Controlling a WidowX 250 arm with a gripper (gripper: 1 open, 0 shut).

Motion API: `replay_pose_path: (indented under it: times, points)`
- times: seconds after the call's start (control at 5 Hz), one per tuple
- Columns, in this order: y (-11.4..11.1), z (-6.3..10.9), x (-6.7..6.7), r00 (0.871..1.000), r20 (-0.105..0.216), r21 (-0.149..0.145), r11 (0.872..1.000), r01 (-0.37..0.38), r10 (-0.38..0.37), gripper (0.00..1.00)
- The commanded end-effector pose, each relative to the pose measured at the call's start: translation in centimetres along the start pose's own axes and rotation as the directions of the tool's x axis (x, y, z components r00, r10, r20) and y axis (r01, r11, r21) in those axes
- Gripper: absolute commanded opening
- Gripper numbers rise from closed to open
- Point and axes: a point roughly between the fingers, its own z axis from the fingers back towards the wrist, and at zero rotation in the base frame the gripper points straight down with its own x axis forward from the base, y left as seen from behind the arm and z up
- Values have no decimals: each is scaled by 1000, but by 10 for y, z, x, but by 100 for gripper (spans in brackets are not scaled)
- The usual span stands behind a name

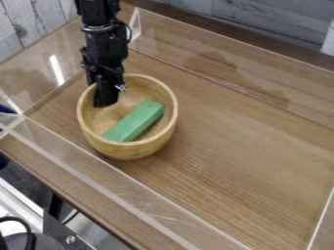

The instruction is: Put the green block in the brown bowl

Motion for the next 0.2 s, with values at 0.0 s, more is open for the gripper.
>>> replay_pose_path:
  times: [0.0]
  points:
    - [6, 26, 8, 997, 75, 57, 998, -3, -1, 0]
